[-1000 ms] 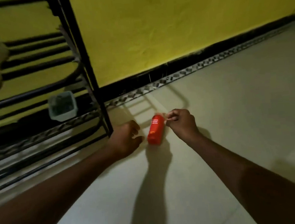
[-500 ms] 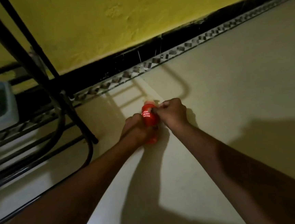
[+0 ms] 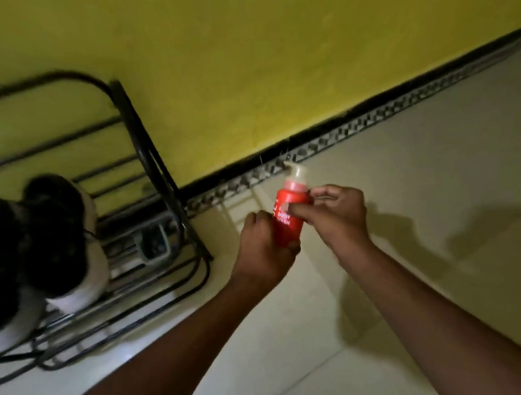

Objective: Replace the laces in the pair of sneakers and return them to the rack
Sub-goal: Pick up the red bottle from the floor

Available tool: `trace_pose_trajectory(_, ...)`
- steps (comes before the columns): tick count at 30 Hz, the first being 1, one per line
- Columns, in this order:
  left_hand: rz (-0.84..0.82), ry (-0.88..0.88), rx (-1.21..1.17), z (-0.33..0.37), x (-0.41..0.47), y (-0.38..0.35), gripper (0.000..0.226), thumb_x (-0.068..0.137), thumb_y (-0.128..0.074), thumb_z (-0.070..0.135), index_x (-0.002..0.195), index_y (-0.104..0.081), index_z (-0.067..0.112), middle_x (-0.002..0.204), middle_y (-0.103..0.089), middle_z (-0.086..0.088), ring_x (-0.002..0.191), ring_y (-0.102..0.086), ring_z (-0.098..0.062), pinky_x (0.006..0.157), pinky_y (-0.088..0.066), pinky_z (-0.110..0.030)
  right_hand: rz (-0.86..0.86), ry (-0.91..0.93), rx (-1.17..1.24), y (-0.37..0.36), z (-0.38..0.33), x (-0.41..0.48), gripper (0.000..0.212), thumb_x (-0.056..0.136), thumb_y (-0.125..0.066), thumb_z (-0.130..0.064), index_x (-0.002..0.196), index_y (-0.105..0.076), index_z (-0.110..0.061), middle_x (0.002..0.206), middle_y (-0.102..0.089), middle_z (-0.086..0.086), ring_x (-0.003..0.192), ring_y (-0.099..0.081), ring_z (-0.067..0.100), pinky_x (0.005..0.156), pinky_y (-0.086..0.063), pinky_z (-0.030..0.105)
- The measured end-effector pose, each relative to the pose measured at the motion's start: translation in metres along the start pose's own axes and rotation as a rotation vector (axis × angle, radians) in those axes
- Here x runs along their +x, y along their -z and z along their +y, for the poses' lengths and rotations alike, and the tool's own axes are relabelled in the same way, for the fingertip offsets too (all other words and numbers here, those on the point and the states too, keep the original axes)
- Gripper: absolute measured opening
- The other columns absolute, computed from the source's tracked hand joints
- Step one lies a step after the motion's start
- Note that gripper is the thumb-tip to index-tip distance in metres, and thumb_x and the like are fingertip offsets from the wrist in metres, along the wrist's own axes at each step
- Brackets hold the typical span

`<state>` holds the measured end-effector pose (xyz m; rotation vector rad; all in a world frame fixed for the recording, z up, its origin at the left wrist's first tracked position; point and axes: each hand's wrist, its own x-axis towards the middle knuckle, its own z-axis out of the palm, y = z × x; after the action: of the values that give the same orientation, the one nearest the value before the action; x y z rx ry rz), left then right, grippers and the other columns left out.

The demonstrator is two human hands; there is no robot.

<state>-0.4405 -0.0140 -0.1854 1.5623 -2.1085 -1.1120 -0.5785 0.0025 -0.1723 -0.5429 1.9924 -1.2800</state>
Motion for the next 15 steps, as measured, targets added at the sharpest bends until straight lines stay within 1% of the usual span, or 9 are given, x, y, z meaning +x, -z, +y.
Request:
trace_pose_trajectory(3,0.017,-0.040,-0.013,0.083,-0.026,0.075,0.036,0.075,-0.075,0.022,0.105,-0.058,0.009,0.100,-0.059,-0.007,0.089,-0.057,-0.023,0.065,-0.030,-0.025,-0.009,0.067,0.002,0.035,-0.108,-0.041,0.042,0.047,-0.095,-0.016,0.081,-0.070,-0.014,0.076,-0.076,0.000,0.072,-0.074,0.013,0.072,-0.059,0.030)
trace_pose_trajectory(4,0.030,-0.065,-0.012,0.105,-0.034,0.093,0.038,0.075,-0.075,0.021,0.106,-0.058,0.009,0.100,-0.059,-0.006,0.090,-0.057,-0.023,0.066,-0.030,-0.024,-0.020,0.096,0.006,0.045,-0.136,-0.051,0.043,0.047,-0.095,-0.014,0.081,-0.070,-0.014,0.076,-0.077,0.000,0.072,-0.074,0.013,0.071,-0.058,0.030)
trace_pose_trajectory(5,0.051,-0.081,-0.025,0.137,-0.040,0.124,0.040,0.074,-0.075,0.021,0.108,-0.057,0.009,0.101,-0.059,-0.006,0.090,-0.057,-0.023,0.068,-0.032,-0.025,-0.033,0.130,0.008,0.055,-0.179,-0.063,0.043,0.047,-0.094,-0.013,0.082,-0.070,-0.014,0.076,-0.077,0.000,0.072,-0.074,0.013,0.070,-0.057,0.029)
trace_pose_trajectory(7,0.062,-0.125,-0.050,0.179,-0.048,0.170,0.044,0.072,-0.075,0.021,0.110,-0.057,0.010,0.103,-0.061,-0.006,0.093,-0.058,-0.024,0.072,-0.041,-0.030,-0.054,0.190,-0.014,0.071,-0.241,-0.083,0.043,0.048,-0.095,-0.010,0.082,-0.069,-0.014,0.075,-0.076,-0.002,0.070,-0.074,0.011,0.066,-0.056,0.027)
trace_pose_trajectory(9,0.043,-0.140,-0.091,0.208,-0.051,0.203,0.046,0.070,-0.075,0.027,0.111,-0.056,0.013,0.102,-0.063,-0.003,0.091,-0.061,-0.022,0.076,-0.051,-0.039,-0.061,0.249,-0.026,0.079,-0.288,-0.098,0.042,0.049,-0.095,-0.009,0.080,-0.068,-0.015,0.072,-0.076,-0.005,0.067,-0.073,0.008,0.063,-0.055,0.025)
trace_pose_trajectory(10,0.058,-0.155,-0.121,0.223,-0.051,0.223,0.046,0.069,-0.074,0.031,0.109,-0.056,0.016,0.100,-0.063,-0.002,0.088,-0.062,-0.021,0.075,-0.053,-0.042,-0.060,0.283,-0.018,0.080,-0.314,-0.104,0.041,0.049,-0.095,-0.008,0.078,-0.068,-0.016,0.071,-0.075,-0.006,0.066,-0.072,0.007,0.062,-0.054,0.025)
trace_pose_trajectory(12,0.080,-0.163,-0.149,0.242,-0.047,0.258,0.048,0.067,-0.076,0.036,0.107,-0.057,0.016,0.098,-0.064,0.000,0.084,-0.063,-0.019,0.072,-0.055,-0.042,-0.064,0.322,-0.019,0.079,-0.354,-0.113,0.041,0.049,-0.096,-0.008,0.077,-0.067,-0.018,0.070,-0.074,-0.007,0.064,-0.072,0.005,0.062,-0.054,0.025)
trace_pose_trajectory(15,0.092,-0.172,-0.210,0.259,-0.036,0.303,0.050,0.064,-0.082,0.032,0.106,-0.060,0.014,0.097,-0.066,0.000,0.081,-0.067,-0.019,0.069,-0.058,-0.043,-0.082,0.378,-0.022,0.066,-0.398,-0.117,0.039,0.051,-0.095,-0.007,0.076,-0.068,-0.019,0.073,-0.075,-0.006,0.068,-0.074,0.009,0.066,-0.060,0.031)
